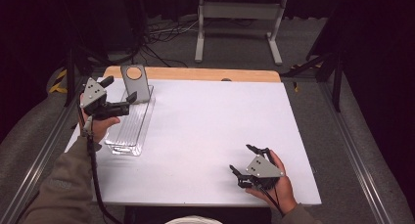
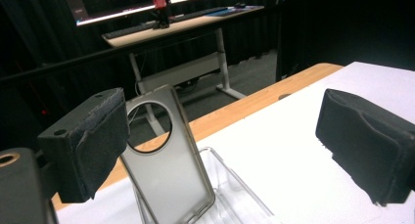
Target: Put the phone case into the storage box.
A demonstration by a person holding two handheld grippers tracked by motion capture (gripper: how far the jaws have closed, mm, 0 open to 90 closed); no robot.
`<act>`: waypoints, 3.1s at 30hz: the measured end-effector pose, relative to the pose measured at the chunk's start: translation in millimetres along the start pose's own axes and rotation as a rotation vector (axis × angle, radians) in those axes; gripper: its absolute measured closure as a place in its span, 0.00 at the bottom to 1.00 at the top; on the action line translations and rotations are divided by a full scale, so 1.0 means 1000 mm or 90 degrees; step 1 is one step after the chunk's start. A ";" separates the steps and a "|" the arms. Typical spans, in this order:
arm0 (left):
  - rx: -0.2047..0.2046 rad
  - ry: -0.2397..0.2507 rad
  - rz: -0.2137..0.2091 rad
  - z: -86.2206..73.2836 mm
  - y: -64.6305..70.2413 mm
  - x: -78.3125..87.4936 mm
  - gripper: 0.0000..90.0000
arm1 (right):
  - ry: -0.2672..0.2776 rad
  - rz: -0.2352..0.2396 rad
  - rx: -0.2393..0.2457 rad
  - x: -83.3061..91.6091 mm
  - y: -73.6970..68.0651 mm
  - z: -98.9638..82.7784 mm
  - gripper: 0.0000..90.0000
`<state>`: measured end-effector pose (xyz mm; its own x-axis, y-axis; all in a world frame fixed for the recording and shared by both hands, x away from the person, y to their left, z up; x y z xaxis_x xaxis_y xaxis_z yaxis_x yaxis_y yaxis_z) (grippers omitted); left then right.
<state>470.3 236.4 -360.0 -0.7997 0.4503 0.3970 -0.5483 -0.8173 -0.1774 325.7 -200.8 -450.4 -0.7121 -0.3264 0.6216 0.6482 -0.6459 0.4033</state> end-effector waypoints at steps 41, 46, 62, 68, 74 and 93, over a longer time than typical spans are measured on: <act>-0.062 0.011 -0.085 -0.010 0.047 0.028 0.06 | 0.012 -0.007 -0.013 0.007 0.002 0.004 0.19; -0.070 0.017 -0.087 -0.011 0.051 0.032 0.05 | 0.015 -0.004 -0.011 0.008 0.001 0.005 0.19; -0.078 0.027 -0.107 -0.015 0.067 0.043 0.05 | 0.013 0.001 -0.008 0.007 0.000 0.004 0.19; -0.083 0.030 -0.121 -0.015 0.076 0.044 0.06 | 0.011 0.003 -0.010 0.007 0.000 0.004 0.19; -0.097 0.036 -0.133 -0.014 0.087 0.047 0.06 | 0.011 0.003 -0.011 0.006 0.000 0.004 0.19; -0.121 0.038 -0.152 -0.024 0.112 0.060 0.07 | 0.020 0.005 -0.019 0.008 -0.001 0.007 0.19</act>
<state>354.8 180.4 -377.5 -0.6526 0.6465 0.3952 -0.7539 -0.6067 -0.2522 321.3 -198.1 -440.4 -0.7153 -0.3532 0.6030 0.6461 -0.6631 0.3780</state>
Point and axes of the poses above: each handheld gripper's, and its own axes: x roughly backward along the jaws, z roughly out of its top, y roughly to its right, the point moved 3 cm from there along -x, roughly forward along the jaws, and after that the axes turned 15 degrees about -y, right-handed, at the moved point
